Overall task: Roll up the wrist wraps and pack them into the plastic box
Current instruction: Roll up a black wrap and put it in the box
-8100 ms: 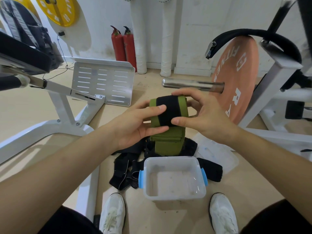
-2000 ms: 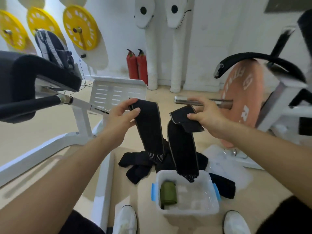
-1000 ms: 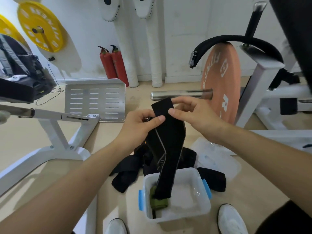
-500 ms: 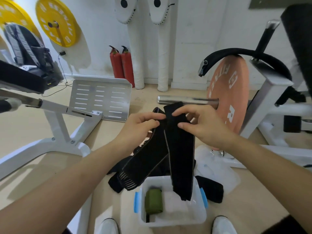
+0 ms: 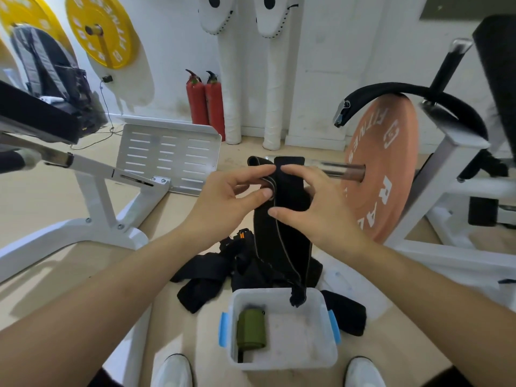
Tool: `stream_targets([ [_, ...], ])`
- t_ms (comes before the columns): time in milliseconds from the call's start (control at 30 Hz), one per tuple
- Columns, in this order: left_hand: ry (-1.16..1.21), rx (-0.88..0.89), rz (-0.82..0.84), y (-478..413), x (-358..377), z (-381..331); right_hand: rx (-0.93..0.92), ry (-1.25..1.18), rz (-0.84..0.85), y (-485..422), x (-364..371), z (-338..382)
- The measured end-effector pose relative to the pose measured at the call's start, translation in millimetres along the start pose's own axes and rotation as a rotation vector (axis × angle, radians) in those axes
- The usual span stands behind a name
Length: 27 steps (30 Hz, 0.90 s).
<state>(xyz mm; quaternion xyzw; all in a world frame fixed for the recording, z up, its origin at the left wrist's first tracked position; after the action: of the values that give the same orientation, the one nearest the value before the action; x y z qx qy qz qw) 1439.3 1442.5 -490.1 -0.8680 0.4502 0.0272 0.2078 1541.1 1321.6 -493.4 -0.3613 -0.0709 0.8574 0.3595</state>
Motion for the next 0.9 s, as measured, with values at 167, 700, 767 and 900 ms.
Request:
stream_targets([
  [167, 0.017, 0.058, 0.113, 4, 9, -9, -0.007, -0.075, -0.108, 0, -3, 4],
  [700, -0.345, 0.142, 0.230, 10, -8, -3, 0.145, -0.494, 0.112, -1, 20, -14],
  [767, -0.319, 0.086, 0.277, 12, -8, 2, 0.158, -0.491, 0.102, -2, 20, -17],
  [900, -0.255, 0.048, 0.365, 16, -4, 3, 0.182, -0.515, 0.088, -3, 18, -22],
])
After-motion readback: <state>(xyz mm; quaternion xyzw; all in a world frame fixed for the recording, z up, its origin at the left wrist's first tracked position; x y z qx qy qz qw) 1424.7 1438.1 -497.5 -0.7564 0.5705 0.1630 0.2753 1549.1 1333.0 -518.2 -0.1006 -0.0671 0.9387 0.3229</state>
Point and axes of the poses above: each hand's wrist, its own y-axis away from the middle knuckle, its own x-axis out of the palm, z = x × y, the point moved 10 cm from there along -y, towards the middle knuckle, and after that the axes turned 3 degrees about y, right-handed, at the moved point
